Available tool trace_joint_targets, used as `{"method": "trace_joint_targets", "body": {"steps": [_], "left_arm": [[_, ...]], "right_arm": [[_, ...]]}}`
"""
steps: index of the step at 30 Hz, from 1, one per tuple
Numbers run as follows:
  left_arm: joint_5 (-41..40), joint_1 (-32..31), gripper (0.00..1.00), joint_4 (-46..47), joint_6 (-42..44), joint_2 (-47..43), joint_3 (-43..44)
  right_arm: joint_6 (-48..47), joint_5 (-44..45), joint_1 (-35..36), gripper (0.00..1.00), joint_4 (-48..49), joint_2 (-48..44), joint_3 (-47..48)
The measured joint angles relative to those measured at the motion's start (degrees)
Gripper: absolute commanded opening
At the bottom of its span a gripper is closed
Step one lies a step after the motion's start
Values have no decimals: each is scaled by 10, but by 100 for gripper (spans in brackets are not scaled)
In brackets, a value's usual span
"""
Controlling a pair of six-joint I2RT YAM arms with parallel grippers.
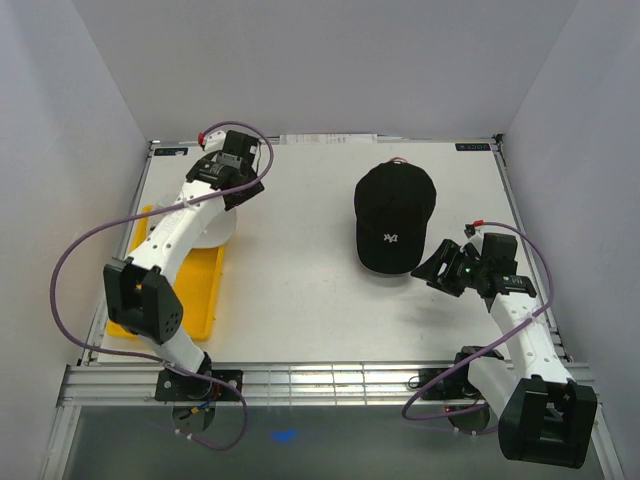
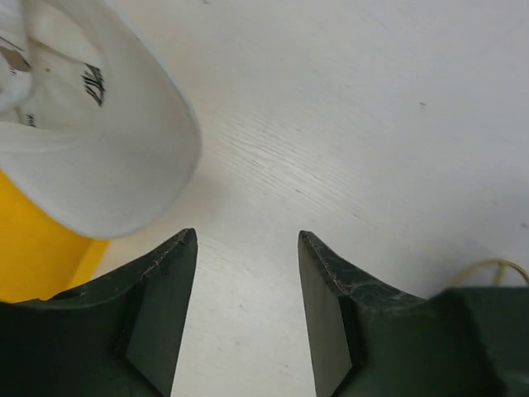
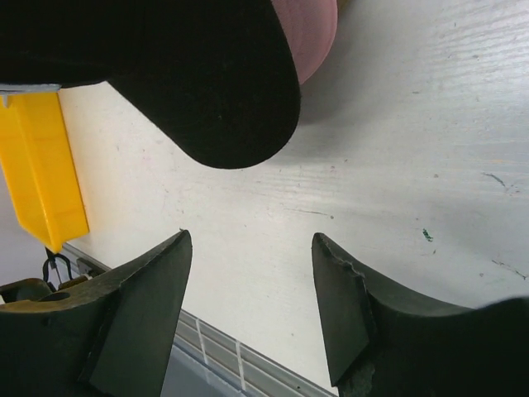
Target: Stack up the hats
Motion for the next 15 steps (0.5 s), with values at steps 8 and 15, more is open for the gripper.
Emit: {"method": "trace_joint_targets", "body": {"steps": [8, 15], "left_arm": [[-63, 68, 64, -61, 61, 164, 124], [-76, 76, 65, -74, 82, 212, 172]], "right_arm": [[-13, -16, 0, 66, -19, 1, 19], [-19, -24, 0, 66, -20, 14, 25]]}}
